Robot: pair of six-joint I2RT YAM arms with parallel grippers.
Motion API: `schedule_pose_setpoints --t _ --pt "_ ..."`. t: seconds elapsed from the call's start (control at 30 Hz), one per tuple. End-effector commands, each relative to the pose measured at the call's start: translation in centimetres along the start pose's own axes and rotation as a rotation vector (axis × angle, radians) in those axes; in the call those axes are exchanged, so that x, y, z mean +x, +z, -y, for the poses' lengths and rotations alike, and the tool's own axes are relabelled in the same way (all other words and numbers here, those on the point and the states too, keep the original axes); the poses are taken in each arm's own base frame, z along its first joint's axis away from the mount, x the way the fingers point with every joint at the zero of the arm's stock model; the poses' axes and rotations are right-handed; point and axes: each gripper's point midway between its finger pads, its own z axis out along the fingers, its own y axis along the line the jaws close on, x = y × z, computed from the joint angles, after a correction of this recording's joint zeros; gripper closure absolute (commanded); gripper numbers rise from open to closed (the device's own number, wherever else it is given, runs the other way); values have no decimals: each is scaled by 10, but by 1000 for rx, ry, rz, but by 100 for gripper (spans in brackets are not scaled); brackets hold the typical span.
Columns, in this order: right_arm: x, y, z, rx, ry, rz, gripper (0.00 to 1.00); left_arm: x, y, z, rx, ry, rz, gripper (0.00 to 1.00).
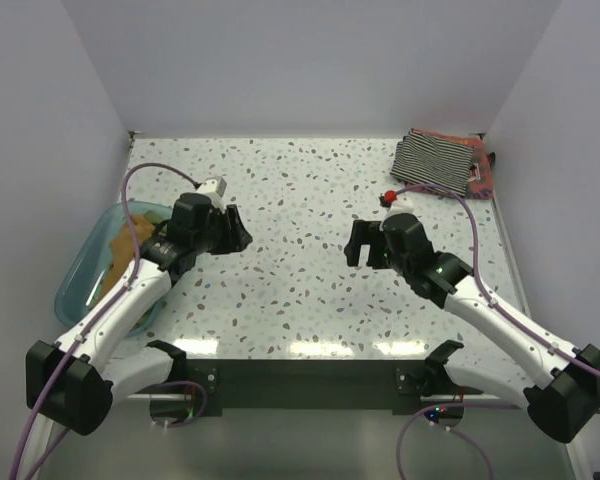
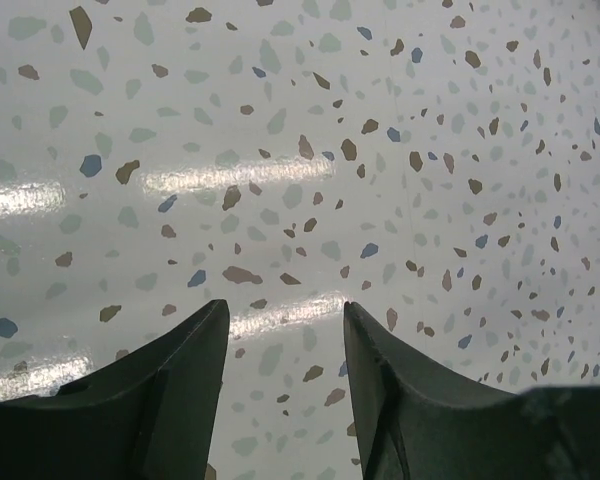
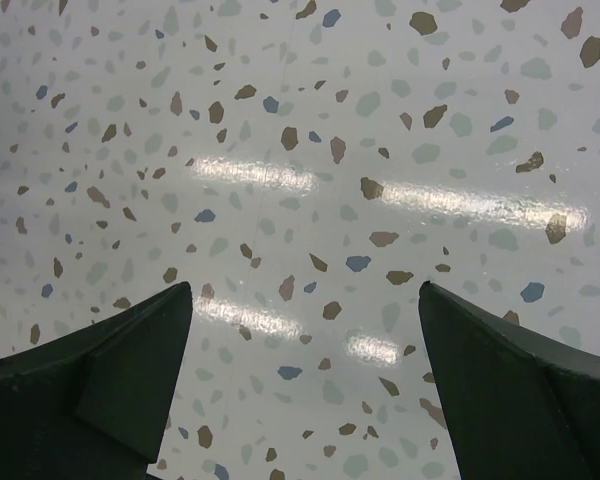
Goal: Fold and stack the tank tops
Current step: Grab the tank top from the pile
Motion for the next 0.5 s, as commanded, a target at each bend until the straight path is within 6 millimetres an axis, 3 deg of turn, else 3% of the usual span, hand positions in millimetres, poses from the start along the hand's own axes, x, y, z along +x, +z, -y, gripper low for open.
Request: schedule_pose_setpoints --t 0.0,0.27,0.4,0.43,0.47 --pt "-13 -4 -1 -9 -5 57 1 -26 -7 10 28 8 89 45" --pt "-16 -12 5 19 -39 55 1 -42 -14 6 -28 -23 125 39" --pt "-17 -15 2 6 -53 35 1 -65 -23 -19 -223 -112 175 35" --pt "-16 -16 -1 -9 -53 26 1 -59 -26 -30 -294 -155 146 34" --pt "-14 -13 -3 -16 -54 13 1 -76 -36 -41 -378 -181 199 30"
